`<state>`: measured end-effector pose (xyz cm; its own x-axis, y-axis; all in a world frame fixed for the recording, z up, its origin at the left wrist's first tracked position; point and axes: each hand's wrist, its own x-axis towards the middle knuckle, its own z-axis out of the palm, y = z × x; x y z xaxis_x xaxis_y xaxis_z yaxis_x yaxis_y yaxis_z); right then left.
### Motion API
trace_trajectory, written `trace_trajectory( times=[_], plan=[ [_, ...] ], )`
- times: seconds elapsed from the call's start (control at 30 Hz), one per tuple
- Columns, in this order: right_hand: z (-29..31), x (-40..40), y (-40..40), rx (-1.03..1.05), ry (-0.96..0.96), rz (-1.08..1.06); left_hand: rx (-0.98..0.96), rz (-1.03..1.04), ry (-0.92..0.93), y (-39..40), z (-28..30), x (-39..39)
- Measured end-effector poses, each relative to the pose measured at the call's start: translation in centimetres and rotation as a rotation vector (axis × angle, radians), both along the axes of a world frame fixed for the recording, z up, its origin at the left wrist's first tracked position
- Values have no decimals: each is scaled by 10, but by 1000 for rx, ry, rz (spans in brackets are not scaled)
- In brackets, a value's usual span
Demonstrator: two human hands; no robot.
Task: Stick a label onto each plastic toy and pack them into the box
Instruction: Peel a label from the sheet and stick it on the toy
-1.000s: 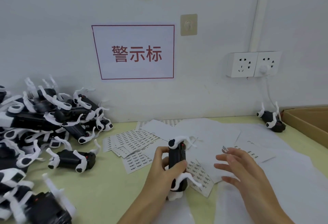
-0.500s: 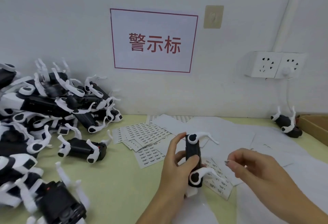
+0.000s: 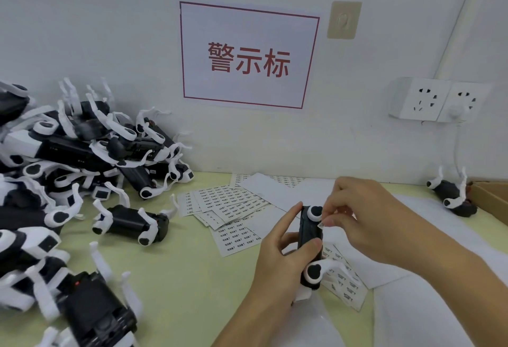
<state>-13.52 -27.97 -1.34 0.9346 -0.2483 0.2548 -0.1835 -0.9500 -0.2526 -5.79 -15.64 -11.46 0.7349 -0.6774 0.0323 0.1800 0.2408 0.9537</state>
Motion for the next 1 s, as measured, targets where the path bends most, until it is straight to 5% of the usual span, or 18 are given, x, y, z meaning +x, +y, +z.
trace_trajectory(
  times=[1.0],
  plan=[
    [5,4,21,-242,132,-39,9,40,-61,-1,-5,3]
  ],
)
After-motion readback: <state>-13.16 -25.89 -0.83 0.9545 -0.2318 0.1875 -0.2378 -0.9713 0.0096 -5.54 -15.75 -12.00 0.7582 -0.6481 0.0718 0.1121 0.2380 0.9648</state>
